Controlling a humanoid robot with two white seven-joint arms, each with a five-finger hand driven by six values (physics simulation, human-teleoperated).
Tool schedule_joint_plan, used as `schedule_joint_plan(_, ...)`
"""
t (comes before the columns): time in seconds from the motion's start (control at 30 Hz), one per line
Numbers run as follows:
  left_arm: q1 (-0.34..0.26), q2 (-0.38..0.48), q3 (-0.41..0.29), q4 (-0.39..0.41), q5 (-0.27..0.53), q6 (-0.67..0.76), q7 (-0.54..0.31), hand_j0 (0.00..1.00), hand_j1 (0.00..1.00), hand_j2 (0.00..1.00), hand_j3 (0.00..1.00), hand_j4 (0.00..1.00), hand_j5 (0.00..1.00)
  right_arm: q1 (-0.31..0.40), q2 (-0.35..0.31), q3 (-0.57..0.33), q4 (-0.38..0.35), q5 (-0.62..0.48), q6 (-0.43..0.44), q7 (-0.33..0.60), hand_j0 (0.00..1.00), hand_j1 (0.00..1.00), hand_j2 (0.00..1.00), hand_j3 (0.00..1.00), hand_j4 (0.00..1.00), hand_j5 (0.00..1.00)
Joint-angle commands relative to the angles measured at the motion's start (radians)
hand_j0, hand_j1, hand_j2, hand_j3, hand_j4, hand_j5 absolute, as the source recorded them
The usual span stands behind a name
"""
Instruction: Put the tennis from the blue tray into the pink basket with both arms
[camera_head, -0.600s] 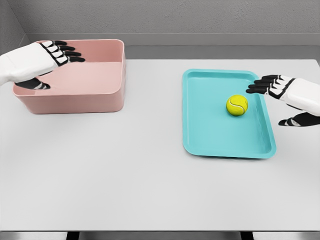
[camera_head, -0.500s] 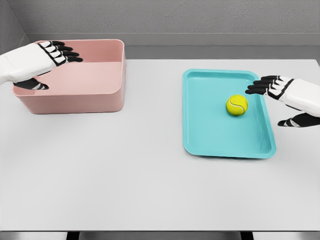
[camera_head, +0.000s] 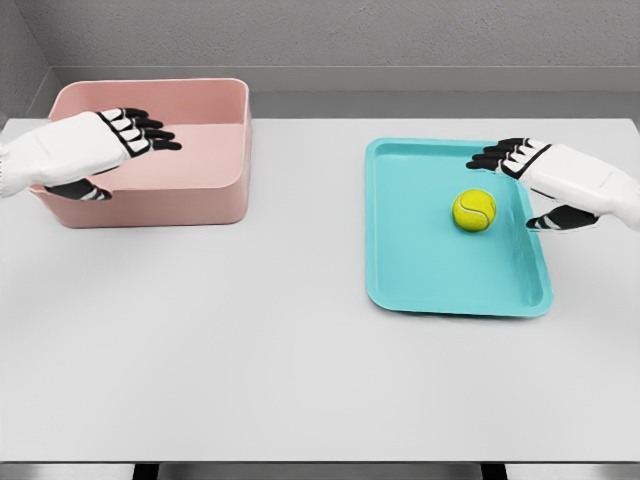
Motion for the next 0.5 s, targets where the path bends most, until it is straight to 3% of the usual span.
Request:
schedule_joint_plan(0.0,0.0,0.011,-0.01,-0.018,0.006,0.001,0.0,1.0,1.0,1.0,1.0,1.0,1.0,-0.005,0.057,0.031,0.067,0.031,0.001,0.011,1.0,1.0,1.0,1.0,1.0,1.0)
schedule_joint_plan(0.2,0.002,0.032,-0.033,-0.045,0.005,0.001,0.0,1.0,1.0,1.0,1.0,1.0,1.0,-0.075,0.106,0.135,0.152,0.032,0.001,0.011,1.0,1.0,1.0,1.0,1.0,1.0)
schedule_joint_plan(0.47,0.003,0.04,-0.054,-0.047,0.017,0.001,0.0,1.0,1.0,1.0,1.0,1.0,1.0,-0.097,0.145,0.146,0.246,0.049,0.001,0.009,1.0,1.0,1.0,1.0,1.0,1.0)
